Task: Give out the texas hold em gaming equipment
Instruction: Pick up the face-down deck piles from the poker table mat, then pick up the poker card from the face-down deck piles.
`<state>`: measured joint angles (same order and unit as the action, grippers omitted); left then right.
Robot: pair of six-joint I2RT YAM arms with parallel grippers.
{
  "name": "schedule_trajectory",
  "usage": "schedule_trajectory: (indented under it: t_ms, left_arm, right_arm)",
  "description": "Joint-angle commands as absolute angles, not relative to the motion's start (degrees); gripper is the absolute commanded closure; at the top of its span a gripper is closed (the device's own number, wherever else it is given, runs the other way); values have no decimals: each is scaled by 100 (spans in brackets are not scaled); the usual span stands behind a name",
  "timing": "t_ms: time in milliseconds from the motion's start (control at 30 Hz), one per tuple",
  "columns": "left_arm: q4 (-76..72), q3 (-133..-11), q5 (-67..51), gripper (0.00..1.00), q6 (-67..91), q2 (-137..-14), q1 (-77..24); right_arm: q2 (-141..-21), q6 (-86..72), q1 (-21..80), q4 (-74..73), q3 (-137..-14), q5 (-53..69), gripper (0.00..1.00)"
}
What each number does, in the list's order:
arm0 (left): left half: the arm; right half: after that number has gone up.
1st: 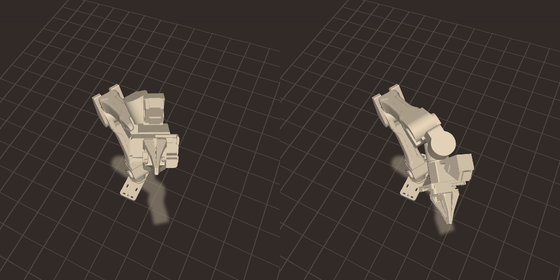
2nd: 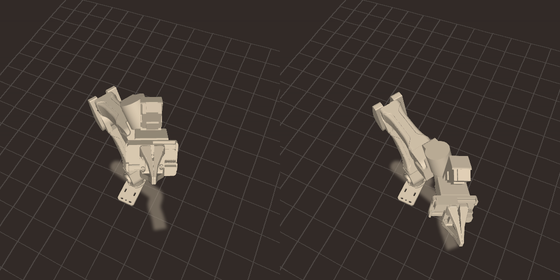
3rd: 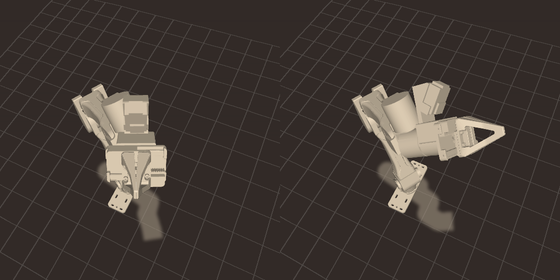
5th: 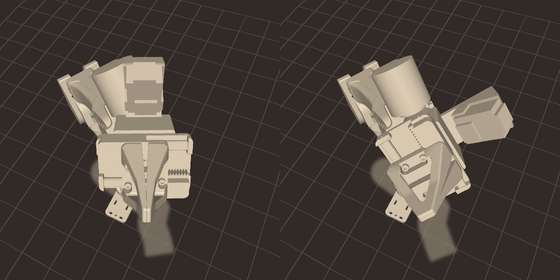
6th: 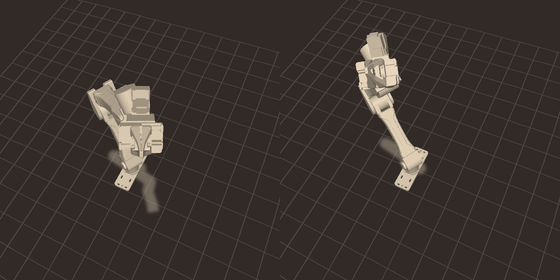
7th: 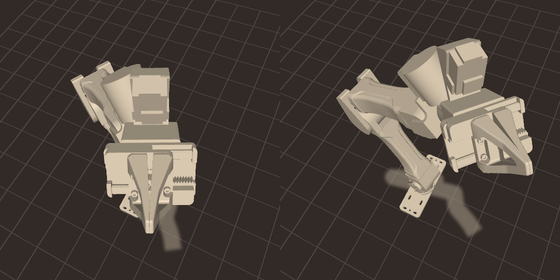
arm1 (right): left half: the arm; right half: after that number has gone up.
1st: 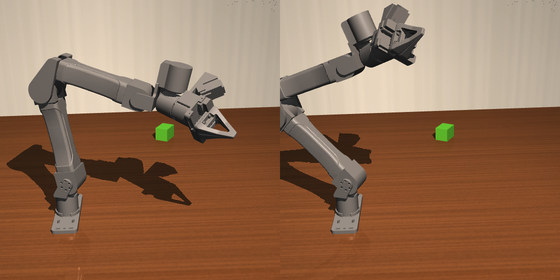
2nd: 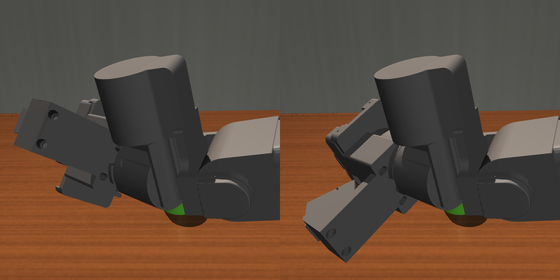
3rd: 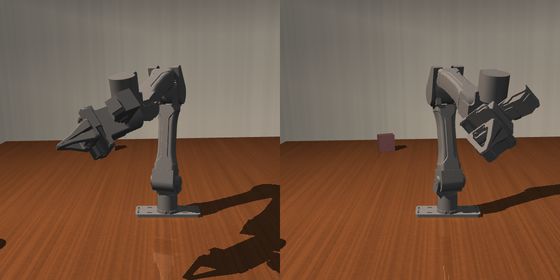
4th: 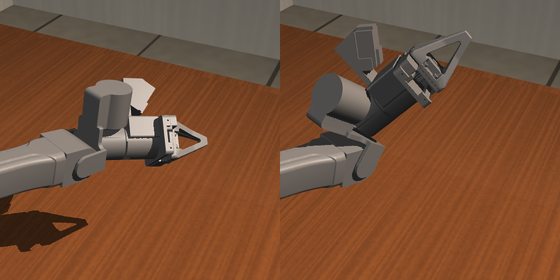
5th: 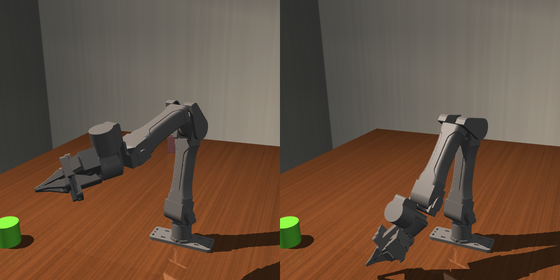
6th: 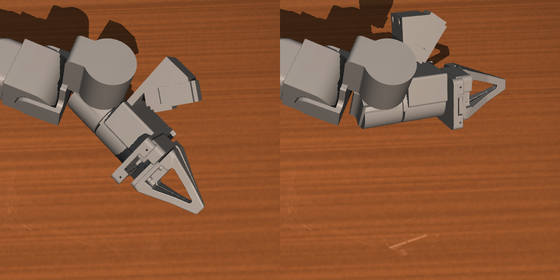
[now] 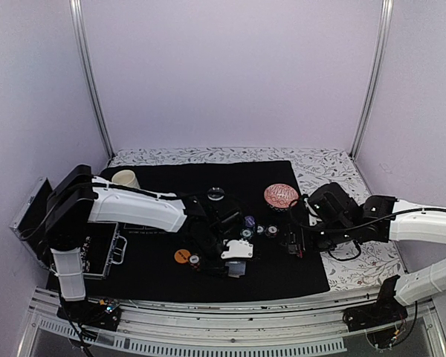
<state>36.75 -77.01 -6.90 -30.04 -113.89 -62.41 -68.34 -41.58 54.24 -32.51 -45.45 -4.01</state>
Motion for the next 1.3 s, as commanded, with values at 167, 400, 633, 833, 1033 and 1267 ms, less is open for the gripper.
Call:
schedule_trajectory:
  t_ms: [167,400,633,833,1033,1267]
  left_arm:
    - [3774,-7341,207,46,-2503,-9526,-6118]
    - [4017,-7031,496,44,-2435,-8471,-6045]
    - [4268,-7073,762,43,-2224,-8236,-5940]
    - [4271,-7204,699,43,-2035,-8208,-5723]
    - [4221,-7241,578,44,-2029,-8222,-5650]
    - [4184,-7242,576,45,-2041,-8145,-5645]
  right_arm:
    - [-6525,-3940,5302,-1454,-4729,357,1]
    - [-7494,-3186,5285,-682,-5759,1209,1]
    - [-8650,-2870,5288,-358,-6580,1974,1]
    - [-9082,-2763,5291,-332,-6785,2274,1]
    - [-9508,-2690,5285,-316,-6882,2452,1]
    - [-9932,-2619,5284,-377,-7321,2568,5]
